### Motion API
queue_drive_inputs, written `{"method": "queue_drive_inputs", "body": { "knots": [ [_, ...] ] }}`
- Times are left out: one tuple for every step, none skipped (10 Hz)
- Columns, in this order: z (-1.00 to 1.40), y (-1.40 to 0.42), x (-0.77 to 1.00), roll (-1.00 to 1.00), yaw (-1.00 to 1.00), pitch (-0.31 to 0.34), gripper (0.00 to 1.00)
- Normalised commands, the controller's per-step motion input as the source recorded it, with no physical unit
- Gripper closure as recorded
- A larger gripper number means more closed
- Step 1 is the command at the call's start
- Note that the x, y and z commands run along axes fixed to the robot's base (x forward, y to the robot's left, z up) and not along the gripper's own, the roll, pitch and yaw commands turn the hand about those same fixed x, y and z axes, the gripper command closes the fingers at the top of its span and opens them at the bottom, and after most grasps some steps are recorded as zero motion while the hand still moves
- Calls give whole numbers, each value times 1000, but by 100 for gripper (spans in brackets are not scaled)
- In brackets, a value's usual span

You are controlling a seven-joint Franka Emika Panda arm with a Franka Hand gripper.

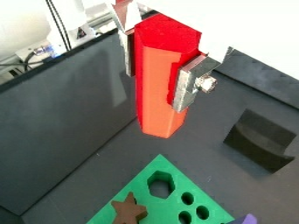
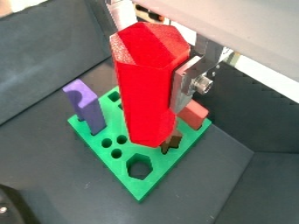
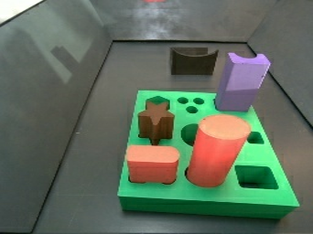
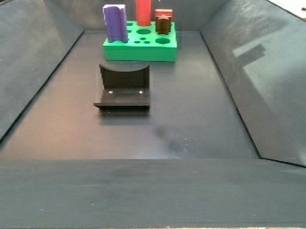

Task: Pick up the hexagon object. Move up. Move to above the board. Insert the hexagon object.
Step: Insert the hexagon object.

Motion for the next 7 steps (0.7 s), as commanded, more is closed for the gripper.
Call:
{"method": "queue_drive_inputs", "body": {
  "knots": [
    [-731, -20, 0, 50, 60, -116, 100],
    [-757, -43, 0, 60, 40, -139, 100],
    [-714, -77, 0, 79, 63, -139, 100],
    [-683, -74, 14, 81, 86, -120, 100],
    [-660, -100, 103, 146, 103, -51, 100],
    [-683, -89, 83, 216, 114, 0, 100],
    [-669, -49, 120, 197, 100, 0, 100]
  ]
}}
